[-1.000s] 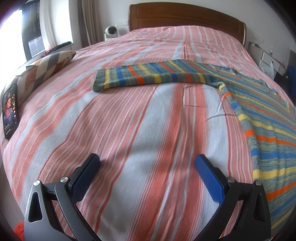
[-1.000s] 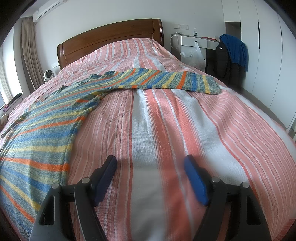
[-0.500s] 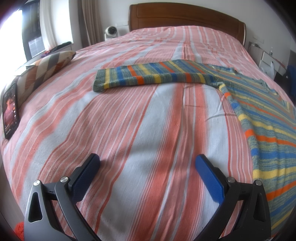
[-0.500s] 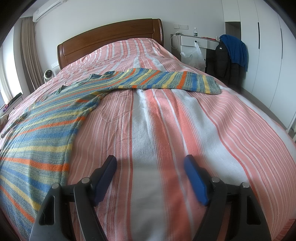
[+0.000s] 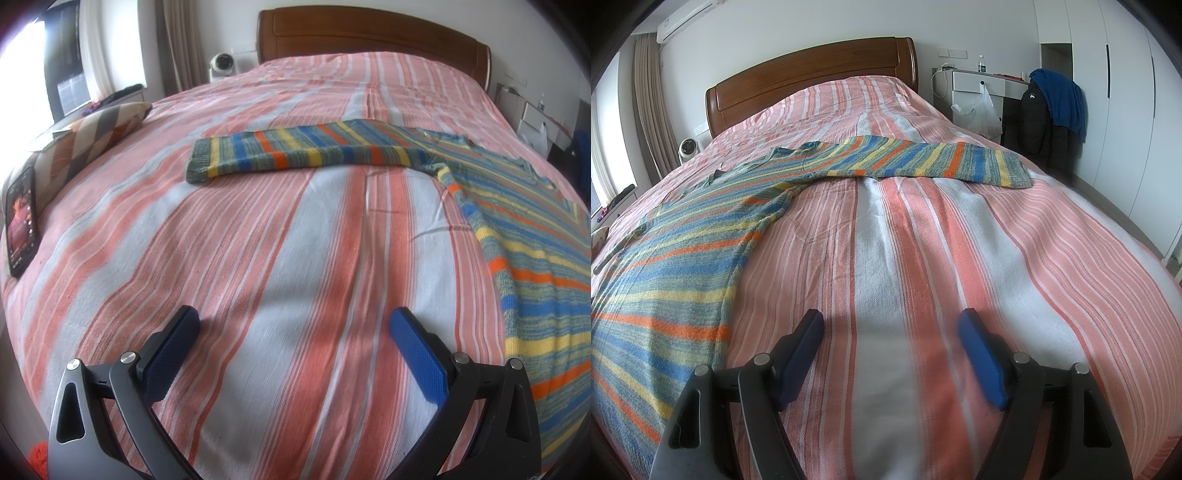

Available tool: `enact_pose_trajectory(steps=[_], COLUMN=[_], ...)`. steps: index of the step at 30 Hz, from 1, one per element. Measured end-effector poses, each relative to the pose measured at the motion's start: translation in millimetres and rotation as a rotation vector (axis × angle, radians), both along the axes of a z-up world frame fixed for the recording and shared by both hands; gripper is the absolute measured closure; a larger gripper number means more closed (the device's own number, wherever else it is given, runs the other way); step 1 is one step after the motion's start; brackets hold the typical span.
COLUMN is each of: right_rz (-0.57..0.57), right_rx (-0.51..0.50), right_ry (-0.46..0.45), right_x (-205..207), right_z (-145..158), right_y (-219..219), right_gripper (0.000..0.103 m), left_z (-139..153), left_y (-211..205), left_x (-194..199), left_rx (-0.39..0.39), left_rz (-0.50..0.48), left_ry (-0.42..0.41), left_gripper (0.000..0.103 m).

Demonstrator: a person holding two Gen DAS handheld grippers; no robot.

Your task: Fold small clothes

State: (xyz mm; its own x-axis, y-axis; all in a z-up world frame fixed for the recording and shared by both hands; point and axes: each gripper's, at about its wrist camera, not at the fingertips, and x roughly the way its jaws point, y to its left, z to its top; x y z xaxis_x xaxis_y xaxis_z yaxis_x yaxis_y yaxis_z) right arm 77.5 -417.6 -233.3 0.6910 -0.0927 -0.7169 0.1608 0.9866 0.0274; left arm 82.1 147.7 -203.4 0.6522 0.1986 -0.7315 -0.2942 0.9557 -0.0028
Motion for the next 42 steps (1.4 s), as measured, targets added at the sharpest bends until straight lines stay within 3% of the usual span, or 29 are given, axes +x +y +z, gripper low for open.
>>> enact_pose_trajectory(steps=[26, 31, 33, 36, 40, 42], right_rz=[0.001, 0.015, 0.029, 0.016, -0.128, -0.207], right_rx=[-0.002, 0.006, 0.071, 0.257, 0.447, 0.604], right_ry=[0.001, 0.062, 0.087, 0.086, -0.027, -0.058], right_x=[0, 3, 5, 19, 43, 59], right_z=[1, 8, 17, 40, 70, 69], right_y=[0, -2, -9, -47, -124, -171], right_gripper=[0.028, 0.027, 0.027, 0.027, 0.027, 0.027], left_z=[-1, -1, -1, -1, 0, 1], left_y=[-1, -2, -1, -2, -1, 0], left_x=[0, 0, 0, 0, 0, 1], left_rx=[0.003, 0.003, 0.004, 0.005, 0.011, 0.016], left_rz=[0.0, 0.0, 0.001, 0.001, 0.004, 0.006], left_ry=[-0.002, -0.003, -0.003, -0.003, -0.006, -0.009], left_gripper=[0.0, 0.0, 0.0, 0.0, 0.0, 0.0])
